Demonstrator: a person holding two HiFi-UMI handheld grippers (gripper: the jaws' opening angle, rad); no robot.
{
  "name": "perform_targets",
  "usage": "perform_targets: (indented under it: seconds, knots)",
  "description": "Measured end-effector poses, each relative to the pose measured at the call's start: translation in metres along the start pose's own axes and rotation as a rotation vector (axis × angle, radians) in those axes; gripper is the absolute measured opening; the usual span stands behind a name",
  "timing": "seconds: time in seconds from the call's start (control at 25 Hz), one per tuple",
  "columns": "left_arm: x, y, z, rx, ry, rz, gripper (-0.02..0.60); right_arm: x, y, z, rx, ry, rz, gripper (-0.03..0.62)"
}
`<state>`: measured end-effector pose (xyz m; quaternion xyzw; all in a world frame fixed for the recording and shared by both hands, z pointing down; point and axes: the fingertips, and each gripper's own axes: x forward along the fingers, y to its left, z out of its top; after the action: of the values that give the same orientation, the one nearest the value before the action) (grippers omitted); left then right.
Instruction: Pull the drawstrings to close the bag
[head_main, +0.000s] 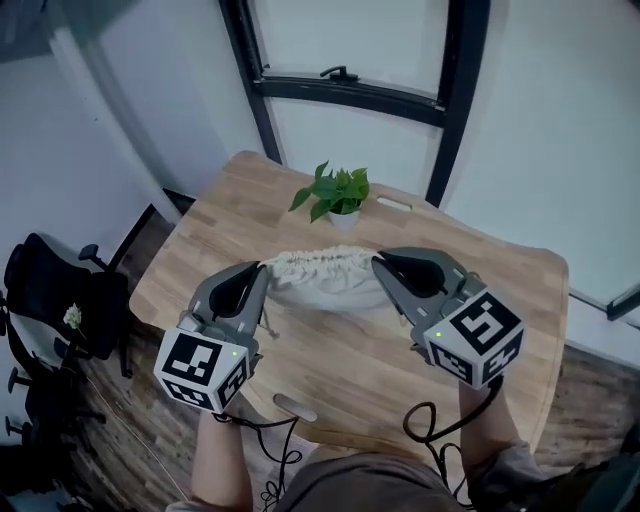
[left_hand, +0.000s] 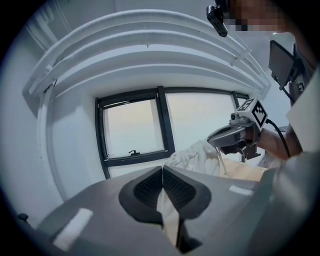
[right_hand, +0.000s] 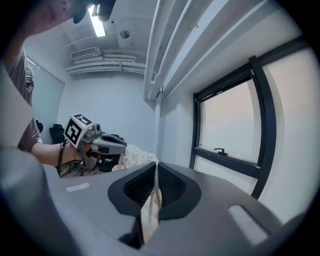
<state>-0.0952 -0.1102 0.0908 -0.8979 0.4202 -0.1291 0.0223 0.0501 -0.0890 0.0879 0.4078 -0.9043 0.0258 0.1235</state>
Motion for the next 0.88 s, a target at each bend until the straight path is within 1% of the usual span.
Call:
perform_targets:
  seconds: [0.12,0.36,0.88]
  knots:
    - [-0.005,-0.005,0.004,0.006,-0.006,0.015,0.008,-0.006,0.001,0.004,-0.009,-0.015,-0.010,0.038]
    - [-0.013,-0.015,-0.002,0.004,0.003,0.024,0.008,-0.015,0.008,-0.005,-0.002,-0.019,-0.010,0.038]
    - [-0.022,-0.017,0.008,0.026,-0.013,0.049,0.008,-0.019,0.011,0.005,-0.009,-0.057,0.002,0.037]
